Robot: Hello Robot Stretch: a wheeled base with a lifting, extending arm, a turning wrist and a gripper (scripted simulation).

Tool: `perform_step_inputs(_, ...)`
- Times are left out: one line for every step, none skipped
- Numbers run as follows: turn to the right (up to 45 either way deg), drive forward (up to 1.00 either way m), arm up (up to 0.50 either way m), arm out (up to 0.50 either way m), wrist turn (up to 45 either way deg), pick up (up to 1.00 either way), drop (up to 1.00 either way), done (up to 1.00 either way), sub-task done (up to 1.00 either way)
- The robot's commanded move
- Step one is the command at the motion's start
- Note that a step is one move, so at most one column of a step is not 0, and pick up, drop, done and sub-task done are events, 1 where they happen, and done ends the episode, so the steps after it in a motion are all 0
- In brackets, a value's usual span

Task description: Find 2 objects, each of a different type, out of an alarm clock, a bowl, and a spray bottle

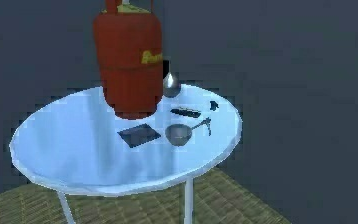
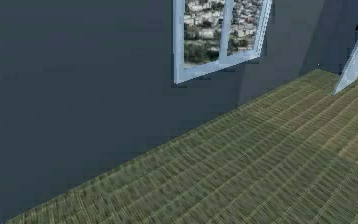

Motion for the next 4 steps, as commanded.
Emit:
perform_step_inputs(45.0,0.00,0.00,0.00,0.0,0.00,0.00,0.00,0.00)
perform_step_inputs(45.0,0.00,0.00,0.00,0.0,0.00,0.00,0.00,0.00)
perform_step_inputs(45.0,0.00,0.00,0.00,0.0,0.00,0.00,0.00,0.00)
perform_step_inputs(12.0,0.00,0.00,0.00,0.0,0.00,0.00,0.00,0.00)
